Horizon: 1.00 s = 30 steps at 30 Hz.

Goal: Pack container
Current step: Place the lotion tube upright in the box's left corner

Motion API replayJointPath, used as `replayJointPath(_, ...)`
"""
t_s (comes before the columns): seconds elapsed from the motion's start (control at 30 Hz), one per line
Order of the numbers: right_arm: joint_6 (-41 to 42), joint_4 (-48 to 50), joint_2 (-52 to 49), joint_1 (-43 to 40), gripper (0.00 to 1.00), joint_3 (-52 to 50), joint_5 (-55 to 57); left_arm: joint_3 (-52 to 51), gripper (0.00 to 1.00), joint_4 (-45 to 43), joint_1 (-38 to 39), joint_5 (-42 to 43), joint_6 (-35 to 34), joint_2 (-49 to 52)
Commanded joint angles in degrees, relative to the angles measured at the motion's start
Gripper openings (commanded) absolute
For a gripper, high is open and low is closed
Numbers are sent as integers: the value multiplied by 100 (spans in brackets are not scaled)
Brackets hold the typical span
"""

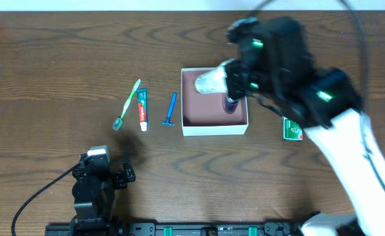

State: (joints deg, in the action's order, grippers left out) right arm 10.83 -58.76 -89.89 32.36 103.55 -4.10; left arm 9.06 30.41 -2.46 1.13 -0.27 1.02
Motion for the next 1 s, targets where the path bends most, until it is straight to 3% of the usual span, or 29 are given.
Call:
replayJointPath(0.0, 138, 299, -588, 44, 2, 98, 173, -81, 98, 2, 28, -9, -90, 2)
replayJointPath(0.6, 201, 1126, -2155, 44, 5, 98, 278, -81, 98, 2, 28, -9, -90, 2)
replayJointPath(0.67, 199, 1193, -2162, 44, 24, 98, 278, -81, 98, 2, 28, -9, -90, 2)
replayJointPath(0.77, 197, 1290, -2162, 46, 33, 98, 278, -81, 98, 2, 28, -9, -90, 2)
replayJointPath(0.83, 197, 1338, -2162, 46, 50, 98, 275, -81, 98, 2, 28, -9, -90, 2)
replayJointPath(0.97, -52, 1473, -2149, 44, 60, 105, 275, -81, 98, 2, 28, -9, -90, 2)
